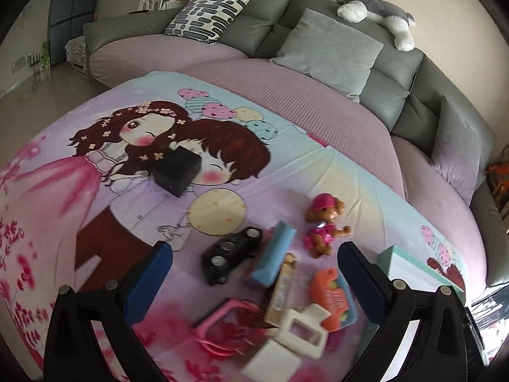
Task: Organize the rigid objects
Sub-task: 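Withdraw both tools from the tray back toward the object cluster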
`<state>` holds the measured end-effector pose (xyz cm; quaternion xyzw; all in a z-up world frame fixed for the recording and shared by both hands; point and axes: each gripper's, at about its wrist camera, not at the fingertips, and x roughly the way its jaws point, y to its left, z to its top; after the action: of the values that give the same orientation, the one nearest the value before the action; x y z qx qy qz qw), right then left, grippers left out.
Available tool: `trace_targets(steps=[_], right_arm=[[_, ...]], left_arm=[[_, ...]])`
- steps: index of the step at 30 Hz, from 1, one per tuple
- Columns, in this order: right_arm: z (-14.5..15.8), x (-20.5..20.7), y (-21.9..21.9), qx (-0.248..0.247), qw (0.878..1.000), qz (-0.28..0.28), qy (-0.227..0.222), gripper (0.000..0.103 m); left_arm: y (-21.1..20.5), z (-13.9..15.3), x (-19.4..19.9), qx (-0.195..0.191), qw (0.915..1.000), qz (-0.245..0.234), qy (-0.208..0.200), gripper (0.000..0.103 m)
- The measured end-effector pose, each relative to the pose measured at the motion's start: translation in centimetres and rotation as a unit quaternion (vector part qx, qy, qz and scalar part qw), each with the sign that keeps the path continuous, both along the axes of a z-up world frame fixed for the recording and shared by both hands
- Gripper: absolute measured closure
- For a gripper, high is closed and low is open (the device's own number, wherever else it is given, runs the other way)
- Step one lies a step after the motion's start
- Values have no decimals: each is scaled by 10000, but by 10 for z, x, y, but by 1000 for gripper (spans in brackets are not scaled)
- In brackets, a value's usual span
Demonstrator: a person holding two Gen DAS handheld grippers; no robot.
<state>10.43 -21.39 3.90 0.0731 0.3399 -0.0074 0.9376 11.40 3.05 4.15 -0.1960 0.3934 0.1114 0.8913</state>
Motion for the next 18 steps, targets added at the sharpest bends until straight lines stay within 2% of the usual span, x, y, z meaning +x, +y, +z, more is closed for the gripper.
trace_targets(steps=[5, 10, 14, 18], right_arm=[[-9, 6, 35, -32, 9989, 446, 114, 0], [-19, 6, 69, -33, 9951, 946, 279, 0], [-28, 4, 96, -182, 9895, 1368, 438, 0], [-34, -1, 116, -188, 9849, 1635, 529, 0]], left_arm=[[25, -5, -2, -144, 9999, -53, 74, 0], [52, -5, -10, 87, 9997, 213, 130, 0], [65, -12, -10, 411, 9971, 392, 512, 0], [74, -23, -9, 432, 9951, 389, 800, 0]])
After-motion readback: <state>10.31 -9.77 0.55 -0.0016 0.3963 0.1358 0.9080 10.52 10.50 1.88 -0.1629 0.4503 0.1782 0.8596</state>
